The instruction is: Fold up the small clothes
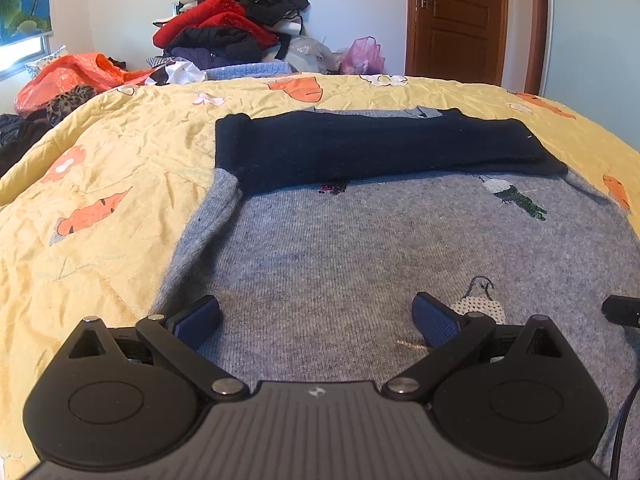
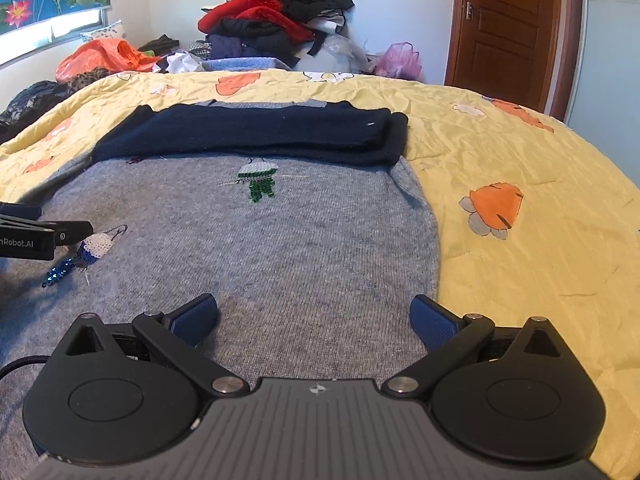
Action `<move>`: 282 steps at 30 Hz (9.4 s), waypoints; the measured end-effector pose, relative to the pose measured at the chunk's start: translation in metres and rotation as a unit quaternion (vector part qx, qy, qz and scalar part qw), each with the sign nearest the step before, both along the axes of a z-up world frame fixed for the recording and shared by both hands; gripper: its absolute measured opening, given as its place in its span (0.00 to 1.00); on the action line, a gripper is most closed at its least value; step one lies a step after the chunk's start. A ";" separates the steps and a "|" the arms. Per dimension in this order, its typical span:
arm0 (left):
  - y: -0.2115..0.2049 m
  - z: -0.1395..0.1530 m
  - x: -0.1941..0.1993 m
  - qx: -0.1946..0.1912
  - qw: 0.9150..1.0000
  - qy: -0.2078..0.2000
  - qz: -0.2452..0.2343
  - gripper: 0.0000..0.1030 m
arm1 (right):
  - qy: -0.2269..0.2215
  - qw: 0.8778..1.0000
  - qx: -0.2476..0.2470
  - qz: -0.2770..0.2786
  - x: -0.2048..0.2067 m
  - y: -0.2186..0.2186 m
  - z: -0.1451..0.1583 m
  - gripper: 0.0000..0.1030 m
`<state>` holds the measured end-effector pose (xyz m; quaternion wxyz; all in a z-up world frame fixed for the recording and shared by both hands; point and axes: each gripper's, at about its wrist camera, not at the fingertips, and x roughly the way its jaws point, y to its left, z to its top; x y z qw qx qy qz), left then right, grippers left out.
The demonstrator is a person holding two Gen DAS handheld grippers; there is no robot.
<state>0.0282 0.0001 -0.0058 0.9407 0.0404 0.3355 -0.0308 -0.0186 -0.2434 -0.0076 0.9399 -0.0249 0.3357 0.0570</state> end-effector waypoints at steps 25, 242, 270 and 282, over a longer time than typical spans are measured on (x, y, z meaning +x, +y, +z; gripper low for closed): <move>-0.021 0.007 -0.107 0.130 0.990 -0.029 -0.055 1.00 | 0.023 0.999 -0.008 0.039 -0.046 0.007 0.007 1.00; 0.119 0.082 -0.086 -0.209 0.973 0.035 -0.089 0.19 | 0.110 0.862 0.474 0.146 -0.001 -0.146 0.052 0.14; 0.063 0.030 -0.101 -0.030 0.956 0.133 -0.260 0.15 | 0.154 0.860 0.468 0.134 -0.032 -0.135 0.027 0.15; 0.096 0.053 -0.090 -0.163 0.968 0.078 -0.174 0.07 | 0.143 0.857 0.481 0.117 -0.028 -0.142 0.023 0.15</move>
